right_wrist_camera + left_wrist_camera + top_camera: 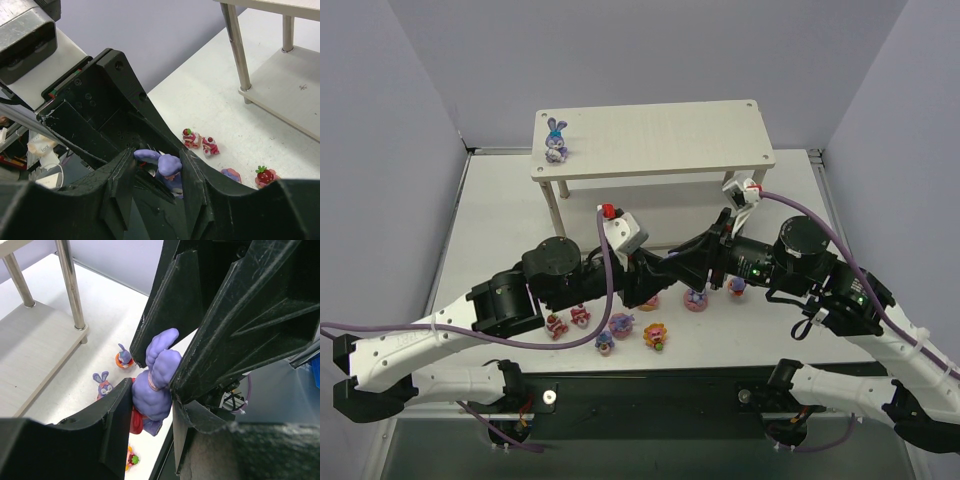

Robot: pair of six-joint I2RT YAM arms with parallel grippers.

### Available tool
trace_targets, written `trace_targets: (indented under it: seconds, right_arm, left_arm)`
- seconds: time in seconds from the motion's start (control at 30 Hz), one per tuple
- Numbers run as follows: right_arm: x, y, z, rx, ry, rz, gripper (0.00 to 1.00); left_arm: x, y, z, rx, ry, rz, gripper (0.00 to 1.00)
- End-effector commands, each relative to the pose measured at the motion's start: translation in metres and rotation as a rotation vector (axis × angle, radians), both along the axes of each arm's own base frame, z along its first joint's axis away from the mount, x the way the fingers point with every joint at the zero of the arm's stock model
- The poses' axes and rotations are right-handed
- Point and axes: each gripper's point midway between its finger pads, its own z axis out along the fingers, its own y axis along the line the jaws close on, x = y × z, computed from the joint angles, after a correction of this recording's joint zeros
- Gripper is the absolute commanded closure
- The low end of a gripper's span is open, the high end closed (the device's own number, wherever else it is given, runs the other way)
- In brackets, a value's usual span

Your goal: Place and organize the plastic toys onto the shelf

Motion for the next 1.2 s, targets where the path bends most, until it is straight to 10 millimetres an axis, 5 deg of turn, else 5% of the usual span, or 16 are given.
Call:
trace_targets:
  seconds: [0.0, 0.03, 0.37, 0.67, 0.8, 0.97, 1.17]
  right_arm:
    - [0.012, -0.001, 0.01, 0.015, -0.043, -0.059, 1.0]
    - [0.014, -0.002, 0.012, 0.018, -0.043, -0.07, 1.0]
    - [0.026, -0.003, 0.014, 0.013, -0.026, -0.134, 1.0]
    - [0.053, -0.005, 0.026, 0.004, -0.074, -0.258, 1.0]
    - [0.078, 0.004, 0.056, 0.015, -0.144, -0.323, 1.0]
    - [0.109, 0.024, 0.083, 0.034, -0.19, -0.36, 1.0]
    - [0.153, 0.052, 0.097, 0.079, -0.195, -0.351, 1.0]
  left_arm:
    - [-0.005, 0.012, 0.055, -0.159, -0.048, 0.002, 0.75]
    - [-0.005, 0.014, 0.057, -0.165, -0.05, 0.008, 0.64]
    - [0.001, 0.023, 0.058, -0.173, -0.069, 0.053, 0.15]
    - [0.017, 0.062, 0.054, -0.157, -0.068, 0.217, 0.08]
    - [0.032, 0.104, 0.043, -0.166, -0.027, 0.396, 0.08]
    - [0.053, 0.162, 0.001, -0.091, 0.063, 0.688, 0.08]
    - [0.059, 0.224, -0.033, -0.05, 0.147, 0.97, 0.08]
